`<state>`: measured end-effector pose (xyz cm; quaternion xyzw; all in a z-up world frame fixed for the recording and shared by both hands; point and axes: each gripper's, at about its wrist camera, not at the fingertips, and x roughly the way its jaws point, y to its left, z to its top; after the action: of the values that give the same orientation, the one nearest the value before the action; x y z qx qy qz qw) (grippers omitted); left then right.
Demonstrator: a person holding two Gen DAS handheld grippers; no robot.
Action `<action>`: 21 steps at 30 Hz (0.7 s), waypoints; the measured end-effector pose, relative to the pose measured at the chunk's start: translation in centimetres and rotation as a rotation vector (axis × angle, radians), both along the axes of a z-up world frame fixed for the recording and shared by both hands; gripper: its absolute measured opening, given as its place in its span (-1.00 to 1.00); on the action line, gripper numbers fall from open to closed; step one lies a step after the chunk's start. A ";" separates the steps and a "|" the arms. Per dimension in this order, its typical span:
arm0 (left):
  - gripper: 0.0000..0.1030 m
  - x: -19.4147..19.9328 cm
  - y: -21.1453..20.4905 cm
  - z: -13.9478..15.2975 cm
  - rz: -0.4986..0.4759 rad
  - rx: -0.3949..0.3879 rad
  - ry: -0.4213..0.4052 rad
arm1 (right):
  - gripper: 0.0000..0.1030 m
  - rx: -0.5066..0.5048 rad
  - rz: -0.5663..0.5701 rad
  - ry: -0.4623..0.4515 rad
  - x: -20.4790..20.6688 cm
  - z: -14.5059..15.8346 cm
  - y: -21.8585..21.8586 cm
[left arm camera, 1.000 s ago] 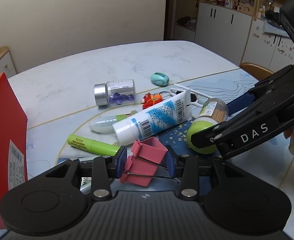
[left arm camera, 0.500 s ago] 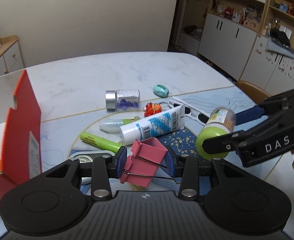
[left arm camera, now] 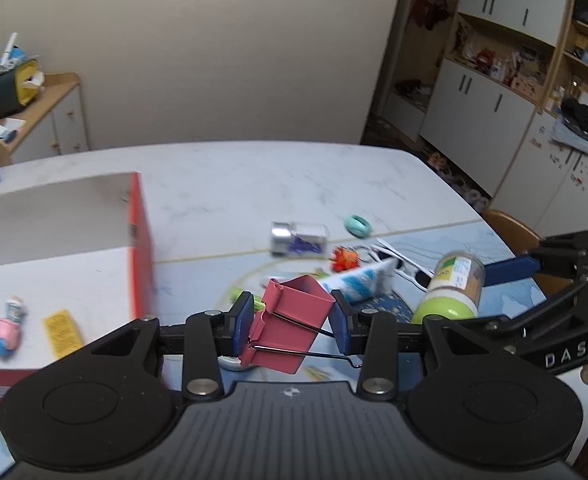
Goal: Organize rigid objects
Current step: 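Carry the binder clip and toothpick jar with both grippers into the box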
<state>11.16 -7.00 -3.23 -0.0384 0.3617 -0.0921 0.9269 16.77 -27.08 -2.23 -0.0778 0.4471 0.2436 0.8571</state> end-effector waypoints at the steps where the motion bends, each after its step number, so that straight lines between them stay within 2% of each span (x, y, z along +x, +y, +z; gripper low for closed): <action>1: -0.24 -0.1 0.6 0.3 0.008 -0.001 -0.003 | 0.67 0.001 0.006 -0.005 -0.1 0.2 0.5; 12: -0.24 -1.2 9.1 3.3 0.118 0.021 -0.060 | 0.67 0.009 0.086 -0.048 -1.1 2.2 6.5; 21: -0.24 -0.7 16.5 3.9 0.202 0.037 -0.045 | 0.67 0.007 0.157 -0.069 -1.3 3.1 12.8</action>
<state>10.46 9.45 0.69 -0.0555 0.3366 0.0075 0.9400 15.45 -14.31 0.87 -0.1181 0.4091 0.3087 0.8505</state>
